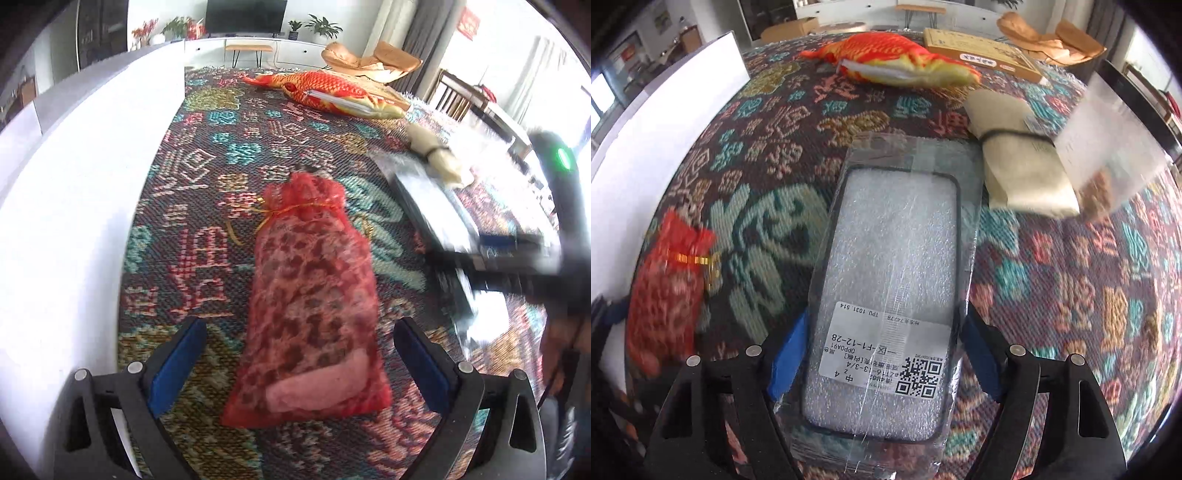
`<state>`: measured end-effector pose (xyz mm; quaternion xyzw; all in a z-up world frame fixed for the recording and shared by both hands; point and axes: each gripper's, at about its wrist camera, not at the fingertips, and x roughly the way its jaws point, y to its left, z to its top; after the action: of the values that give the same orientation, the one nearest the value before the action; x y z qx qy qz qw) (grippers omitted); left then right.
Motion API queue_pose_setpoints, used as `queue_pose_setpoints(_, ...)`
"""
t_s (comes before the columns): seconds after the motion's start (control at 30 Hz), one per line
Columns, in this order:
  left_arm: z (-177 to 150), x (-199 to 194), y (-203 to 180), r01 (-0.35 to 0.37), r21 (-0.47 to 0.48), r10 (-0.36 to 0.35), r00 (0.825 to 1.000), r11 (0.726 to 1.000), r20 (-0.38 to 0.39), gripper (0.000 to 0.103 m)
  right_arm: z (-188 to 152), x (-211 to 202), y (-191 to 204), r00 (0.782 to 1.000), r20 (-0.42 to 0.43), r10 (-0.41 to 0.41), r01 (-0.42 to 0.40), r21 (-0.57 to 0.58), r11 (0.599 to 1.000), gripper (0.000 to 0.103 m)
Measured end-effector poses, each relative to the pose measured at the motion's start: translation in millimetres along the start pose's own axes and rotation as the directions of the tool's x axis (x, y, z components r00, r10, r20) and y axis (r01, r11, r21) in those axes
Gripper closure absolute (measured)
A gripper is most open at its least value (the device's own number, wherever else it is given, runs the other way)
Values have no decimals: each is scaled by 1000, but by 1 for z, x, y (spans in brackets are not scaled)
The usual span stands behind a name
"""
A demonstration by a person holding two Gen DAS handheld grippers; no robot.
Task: Organize soft objects
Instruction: 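Lower the mesh bag and plastic bag into the white box, open both tools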
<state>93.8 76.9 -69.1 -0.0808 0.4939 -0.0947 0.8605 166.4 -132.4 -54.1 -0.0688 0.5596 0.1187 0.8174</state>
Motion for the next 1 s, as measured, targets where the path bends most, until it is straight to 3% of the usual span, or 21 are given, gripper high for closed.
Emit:
queue_pose_setpoints(0.07, 5, 6, -5, -12, -10, 12, 1000, 1000, -1, 3, -18, -10, -12, 999, 12, 45, -46, 62, 997, 24)
queue_pose_setpoints(0.1, 6, 8, -10, -18, 10, 18, 1000, 1000, 0, 11, -26, -16, -18, 997, 27, 78, -80, 106, 991, 24)
queue_pose_setpoints(0.13, 8, 9, -14, -35, 37, 35, 999, 999, 8, 38, -35, -22, -24, 992, 50, 112, -118, 149, 982, 24)
queue_pose_setpoints(0.17, 11, 10, -18, -71, 63, 71, 997, 995, 13, 53, -43, -28, -32, 987, 71, 147, -158, 196, 968, 24)
queue_pose_setpoints(0.2, 13, 8, -18, -69, 62, 69, 998, 996, 8, 60, -52, -34, -39, 976, 99, 192, -211, 253, 944, 24)
queue_pose_setpoints(0.27, 16, -2, -13, 10, 8, -11, 1000, 1000, 8, 67, -67, -47, -59, 926, 192, 324, -374, 363, 853, 24)
queue_pose_setpoints(0.4, 20, -40, -12, 135, -38, -134, 990, 990, 45, 67, -92, -67, -86, 783, 375, 497, -622, 479, 619, 24)
queue_pose_setpoints(0.47, 23, -67, -9, 196, -57, -192, 978, 979, 75, 67, -92, -76, -88, 732, 420, 536, -680, 489, 546, 24)
queue_pose_setpoints(0.5, 26, -83, -4, 221, -63, -214, 972, 973, 100, 67, -87, -83, -83, 711, 432, 556, -703, 473, 531, 24)
queue_pose_setpoints(0.6, 32, -131, 20, 210, -71, -193, 963, 975, 190, 67, -58, -108, -47, 695, 417, 586, -719, 380, 582, 24)
queue_pose_setpoints(0.67, 33, -158, 48, 138, -93, -113, 965, 986, 238, 66, -33, -120, -9, 661, 398, 636, -749, 309, 585, 24)
queue_pose_setpoints(0.73, 29, -181, 85, 30, -144, 8, 965, 989, 261, 66, -7, -128, 41, 611, 368, 701, -790, 236, 565, 24)
queue_pose_setpoints(0.8, 21, -195, 123, -94, -207, 148, 954, 974, 262, 63, 19, -129, 100, 566, 325, 758, -823, 171, 541, 24)
queue_pose_setpoints(0.87, 13, -201, 156, -227, -274, 291, 931, 935, 221, 42, 40, -126, 156, 537, 279, 796, -842, 119, 527, 21)
queue_pose_setpoints(0.9, 8, -203, 171, -284, -307, 354, 913, 908, 202, 19, 46, -122, 181, 546, 244, 802, -836, 100, 539, 20)
queue_pose_setpoints(0.93, 2, -206, 186, -330, -342, 411, 890, 880, 198, 8, 52, -117, 204, 572, 197, 796, -819, 78, 569, 20)
queue_pose_setpoints(1.0, -6, -212, 202, -381, -391, 476, 860, 838, 184, 8, 52, -111, 222, 629, 162, 760, -773, 29, 634, 20)
